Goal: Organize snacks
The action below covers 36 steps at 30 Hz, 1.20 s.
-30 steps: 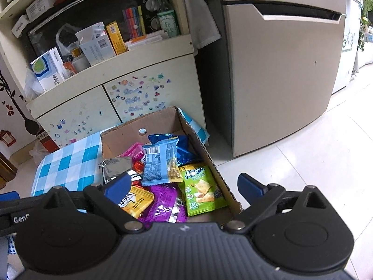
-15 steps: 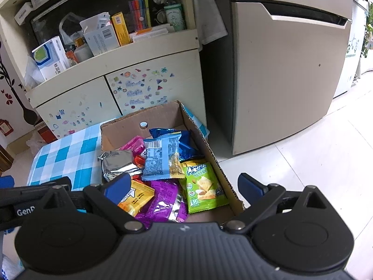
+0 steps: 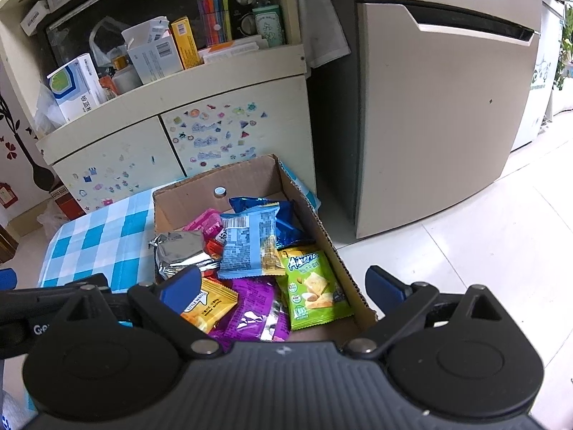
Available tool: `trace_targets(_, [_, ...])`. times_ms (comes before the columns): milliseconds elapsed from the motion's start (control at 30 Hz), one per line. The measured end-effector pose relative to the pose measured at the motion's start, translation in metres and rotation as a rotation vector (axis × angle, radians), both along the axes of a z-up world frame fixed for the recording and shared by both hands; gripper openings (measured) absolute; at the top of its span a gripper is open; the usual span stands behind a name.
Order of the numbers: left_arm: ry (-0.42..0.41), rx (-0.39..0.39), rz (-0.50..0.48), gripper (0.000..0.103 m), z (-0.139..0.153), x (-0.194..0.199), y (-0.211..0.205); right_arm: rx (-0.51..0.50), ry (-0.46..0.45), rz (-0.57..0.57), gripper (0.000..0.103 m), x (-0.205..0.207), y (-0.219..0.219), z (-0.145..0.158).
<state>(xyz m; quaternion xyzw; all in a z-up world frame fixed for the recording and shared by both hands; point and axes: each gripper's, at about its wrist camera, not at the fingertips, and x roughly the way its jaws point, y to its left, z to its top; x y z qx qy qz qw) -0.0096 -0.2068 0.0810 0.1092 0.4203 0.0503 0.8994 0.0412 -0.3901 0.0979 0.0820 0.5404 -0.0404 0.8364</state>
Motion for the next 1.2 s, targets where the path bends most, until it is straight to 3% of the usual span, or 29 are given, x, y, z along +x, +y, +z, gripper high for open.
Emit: trace_targets(1200, [0.037, 0.036, 0.003, 0.103, -0.006, 0.017, -0.001, 0.013, 0.042, -0.016, 0.098, 0.011, 0.003, -0.013])
